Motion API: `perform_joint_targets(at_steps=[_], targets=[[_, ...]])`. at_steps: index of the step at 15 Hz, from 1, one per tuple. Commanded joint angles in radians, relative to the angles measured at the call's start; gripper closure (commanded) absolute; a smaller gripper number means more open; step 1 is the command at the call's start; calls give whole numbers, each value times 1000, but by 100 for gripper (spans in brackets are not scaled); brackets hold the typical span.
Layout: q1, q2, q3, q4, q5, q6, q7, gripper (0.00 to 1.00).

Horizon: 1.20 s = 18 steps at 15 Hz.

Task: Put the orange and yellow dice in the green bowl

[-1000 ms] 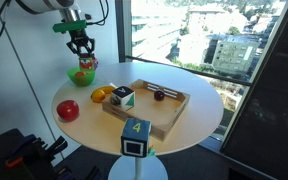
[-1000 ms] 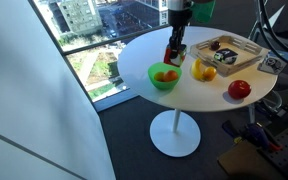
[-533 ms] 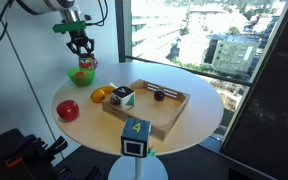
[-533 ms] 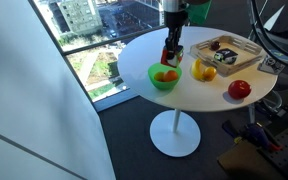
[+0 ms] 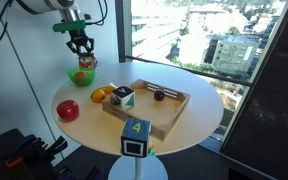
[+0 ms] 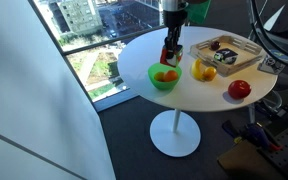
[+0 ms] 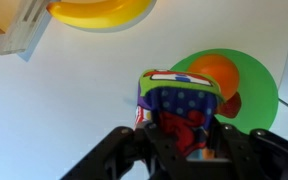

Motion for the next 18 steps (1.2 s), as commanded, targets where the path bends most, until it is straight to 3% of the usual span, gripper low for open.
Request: perform_joint_targets(at_steps=[1,3,4,18], targets=[[-1,1,1,2,0,-3,0,58],[-1,1,1,2,0,-3,0,58],[-1,1,1,2,0,-3,0,83],[25,43,12,45,-11,-14,-7,83]])
